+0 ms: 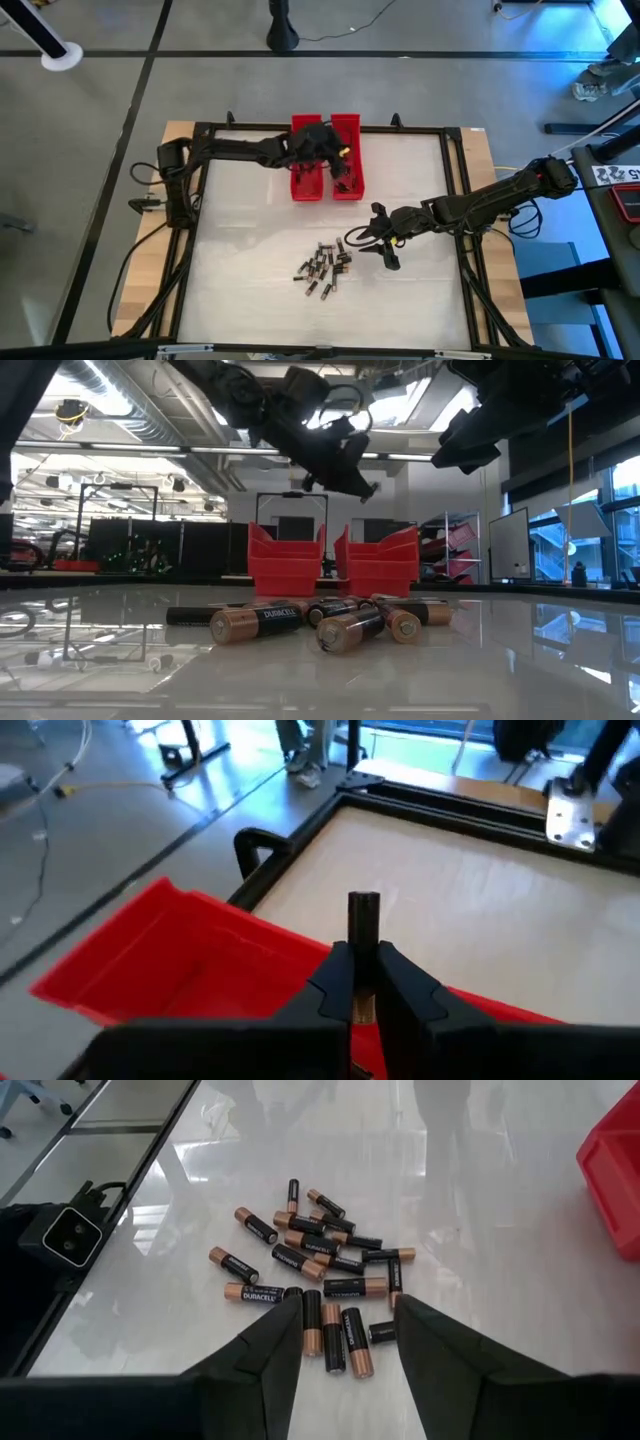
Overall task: Sort batteries
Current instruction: Put the small black battery into the right red bin
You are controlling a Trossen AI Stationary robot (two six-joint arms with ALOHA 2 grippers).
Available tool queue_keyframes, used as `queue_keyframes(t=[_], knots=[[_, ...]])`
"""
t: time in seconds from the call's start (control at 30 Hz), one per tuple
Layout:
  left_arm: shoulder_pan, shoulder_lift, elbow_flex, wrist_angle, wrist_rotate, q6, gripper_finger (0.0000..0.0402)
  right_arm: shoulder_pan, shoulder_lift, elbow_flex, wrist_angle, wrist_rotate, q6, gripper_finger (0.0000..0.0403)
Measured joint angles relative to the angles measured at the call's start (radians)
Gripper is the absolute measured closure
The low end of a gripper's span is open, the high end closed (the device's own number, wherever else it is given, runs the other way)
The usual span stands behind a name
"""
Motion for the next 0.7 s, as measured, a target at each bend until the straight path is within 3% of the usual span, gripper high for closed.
queue_keyframes(t=[0.1, 0.43, 0.7], knots=[[0.012, 0.017, 0.0, 0.014, 0.004, -0.056, 0.0384, 0.0, 0.0, 0.0, -0.001, 0.0, 0.0, 0.024], [0.008, 0.016, 0.0, 0.005, 0.004, -0.073, 0.0294, 0.0, 0.0, 0.0, -0.001, 0.0, 0.0, 0.024], [0.001, -0.026, 0.0, -0.155, 0.025, -0.036, 0.0258, 0.0, 0.0, 0.0, -0.007, 0.0, 0.005, 0.024]])
